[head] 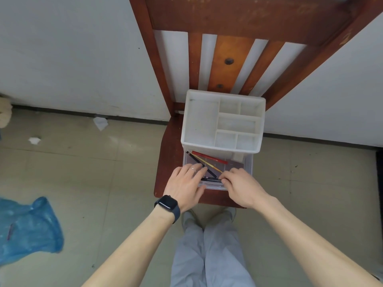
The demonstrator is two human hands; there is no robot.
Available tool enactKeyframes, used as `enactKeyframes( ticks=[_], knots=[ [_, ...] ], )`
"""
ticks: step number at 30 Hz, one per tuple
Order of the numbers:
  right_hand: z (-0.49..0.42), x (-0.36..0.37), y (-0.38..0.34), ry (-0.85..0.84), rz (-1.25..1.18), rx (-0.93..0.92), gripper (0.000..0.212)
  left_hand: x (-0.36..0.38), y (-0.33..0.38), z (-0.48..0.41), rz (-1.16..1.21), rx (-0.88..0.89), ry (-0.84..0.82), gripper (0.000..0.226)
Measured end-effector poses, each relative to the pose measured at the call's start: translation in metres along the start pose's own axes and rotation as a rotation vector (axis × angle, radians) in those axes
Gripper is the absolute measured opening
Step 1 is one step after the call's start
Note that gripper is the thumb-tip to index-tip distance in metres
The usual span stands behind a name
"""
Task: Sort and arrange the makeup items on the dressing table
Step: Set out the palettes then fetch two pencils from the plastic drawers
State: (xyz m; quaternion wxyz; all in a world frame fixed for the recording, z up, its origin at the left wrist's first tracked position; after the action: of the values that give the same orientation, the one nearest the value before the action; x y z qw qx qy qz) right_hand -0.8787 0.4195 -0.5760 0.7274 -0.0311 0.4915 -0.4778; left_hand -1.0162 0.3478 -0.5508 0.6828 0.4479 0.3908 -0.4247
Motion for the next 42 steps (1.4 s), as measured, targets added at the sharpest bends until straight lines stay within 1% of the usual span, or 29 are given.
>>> enactKeyframes(
  ticks=[2,4,6,7,8,10,11,13,15,17,19,22,24,26,27,31,34,37,39,42],
  knots=[
    [0.009,-0.003,-0.005,0.059,-0.065,-0.041,0.028,-0.005,0.013,-0.003,0.015,0.091,0.033,0.04],
    [0.017,-0.009,-0.006,0.143,-0.208,-0.03,0.026,-0.007,0.022,-0.004,-0.005,0.175,0.04,0.035],
    [0.02,-0.021,0.002,0.286,-0.337,0.065,0.03,-0.008,0.017,-0.003,-0.05,0.149,0.016,0.038],
    [0.02,-0.025,0.007,0.331,-0.342,0.125,0.034,-0.008,0.011,-0.001,-0.066,0.099,-0.009,0.04],
    [0.018,-0.026,0.011,0.325,-0.311,0.186,0.039,-0.006,0.001,0.001,-0.076,0.037,-0.029,0.042],
    [0.009,-0.02,0.016,0.191,-0.214,0.29,0.048,-0.005,-0.02,0.008,-0.074,-0.081,-0.042,0.045],
    [0.004,-0.016,0.016,0.12,-0.163,0.311,0.052,-0.006,-0.03,0.013,-0.048,-0.144,-0.037,0.045],
    [-0.006,-0.014,0.016,0.045,-0.087,0.33,0.057,-0.006,-0.047,0.022,0.015,-0.245,-0.041,0.044],
    [-0.011,-0.014,0.02,0.012,-0.009,0.372,0.058,-0.003,-0.056,0.03,0.083,-0.301,-0.041,0.04],
    [-0.014,-0.013,0.021,-0.007,0.11,0.39,0.059,0.001,-0.065,0.036,0.233,-0.405,-0.035,0.034],
    [-0.016,-0.012,0.018,0.023,0.203,0.375,0.058,0.007,-0.073,0.039,0.393,-0.517,-0.002,0.03],
    [-0.02,-0.011,0.016,0.072,0.244,0.33,0.053,0.021,-0.076,0.04,0.542,-0.615,0.006,0.026],
    [-0.022,-0.012,0.017,0.125,0.202,0.333,0.053,0.03,-0.077,0.041,0.687,-0.715,-0.005,0.027],
    [-0.023,-0.01,0.019,0.17,0.129,0.369,0.059,0.037,-0.077,0.044,0.819,-0.813,-0.011,0.026],
    [-0.023,-0.008,0.019,0.195,0.094,0.384,0.061,0.039,-0.076,0.045,0.846,-0.835,-0.009,0.025],
    [-0.024,0.0,0.02,0.271,0.034,0.403,0.057,0.043,-0.071,0.049,0.884,-0.849,0.001,0.02],
    [-0.019,0.002,0.026,0.33,0.016,0.482,0.053,0.046,-0.069,0.051,0.925,-0.861,-0.01,0.021],
    [-0.015,0.003,0.036,0.422,-0.115,0.596,0.042,0.047,-0.067,0.052,0.951,-0.865,-0.026,0.023],
    [-0.016,0.004,0.039,0.486,-0.204,0.635,0.036,0.047,-0.066,0.051,0.952,-0.864,-0.034,0.023],
    [-0.017,0.003,0.04,0.579,-0.312,0.644,0.045,0.045,-0.065,0.05,0.951,-0.864,-0.03,0.023]
  ],
)
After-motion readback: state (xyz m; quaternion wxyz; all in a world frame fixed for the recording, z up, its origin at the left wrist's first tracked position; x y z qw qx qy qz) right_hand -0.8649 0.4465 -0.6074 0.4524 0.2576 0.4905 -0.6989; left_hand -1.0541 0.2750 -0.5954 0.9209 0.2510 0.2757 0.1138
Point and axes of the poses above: each hand's wrist, its own z-axis away from the middle knuckle, its own x-axis out of the palm, y = z × x, the point moved 8 cm from there along -z, towards the middle knuckle, and after that the axes turned 10 degrees about -x, right-handed, at the moved point
